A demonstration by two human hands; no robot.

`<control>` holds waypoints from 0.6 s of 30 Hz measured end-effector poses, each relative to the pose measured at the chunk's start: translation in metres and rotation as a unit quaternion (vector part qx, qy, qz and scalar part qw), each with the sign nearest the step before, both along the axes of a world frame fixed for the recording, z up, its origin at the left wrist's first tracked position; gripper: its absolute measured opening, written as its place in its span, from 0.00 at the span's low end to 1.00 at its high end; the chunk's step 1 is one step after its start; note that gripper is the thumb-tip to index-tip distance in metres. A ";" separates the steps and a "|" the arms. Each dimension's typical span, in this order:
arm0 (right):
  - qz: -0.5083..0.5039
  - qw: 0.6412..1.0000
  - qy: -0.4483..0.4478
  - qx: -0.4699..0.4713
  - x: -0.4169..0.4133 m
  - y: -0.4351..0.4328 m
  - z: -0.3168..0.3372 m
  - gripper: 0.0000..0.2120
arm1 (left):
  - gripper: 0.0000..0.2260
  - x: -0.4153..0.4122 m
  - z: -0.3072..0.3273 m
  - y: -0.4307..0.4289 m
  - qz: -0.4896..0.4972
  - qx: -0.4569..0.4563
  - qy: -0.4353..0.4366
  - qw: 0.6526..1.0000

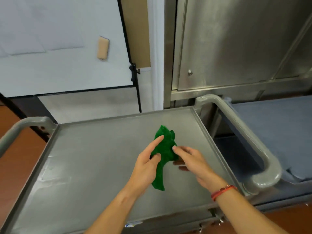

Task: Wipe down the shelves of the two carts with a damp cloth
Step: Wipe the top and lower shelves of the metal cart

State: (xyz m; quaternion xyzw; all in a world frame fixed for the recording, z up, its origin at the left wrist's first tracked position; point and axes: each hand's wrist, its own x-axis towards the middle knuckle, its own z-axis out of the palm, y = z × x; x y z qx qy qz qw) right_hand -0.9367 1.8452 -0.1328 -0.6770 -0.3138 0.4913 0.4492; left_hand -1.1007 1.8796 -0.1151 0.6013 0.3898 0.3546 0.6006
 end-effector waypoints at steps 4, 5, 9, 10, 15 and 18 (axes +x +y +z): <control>0.034 0.994 0.104 0.027 -0.022 0.000 0.022 0.13 | 0.27 -0.011 0.023 -0.008 0.042 -0.032 -0.064 0.997; 0.035 0.993 0.108 0.036 -0.027 0.000 0.026 0.13 | 0.28 -0.015 0.025 -0.010 0.051 -0.043 -0.084 0.994; 0.060 0.988 0.125 0.063 -0.046 0.003 0.038 0.09 | 0.27 -0.036 0.024 -0.016 0.125 -0.098 -0.137 0.978; 0.078 0.984 0.146 0.068 -0.053 0.003 0.041 0.08 | 0.25 -0.043 0.023 -0.019 0.139 -0.104 -0.142 0.975; 0.139 0.939 0.309 0.060 -0.085 -0.004 0.051 0.12 | 0.20 -0.077 0.013 -0.042 0.210 -0.134 -0.187 0.950; 0.187 0.913 0.361 0.040 -0.102 -0.008 0.050 0.20 | 0.17 -0.101 0.012 -0.054 0.229 -0.144 -0.221 0.937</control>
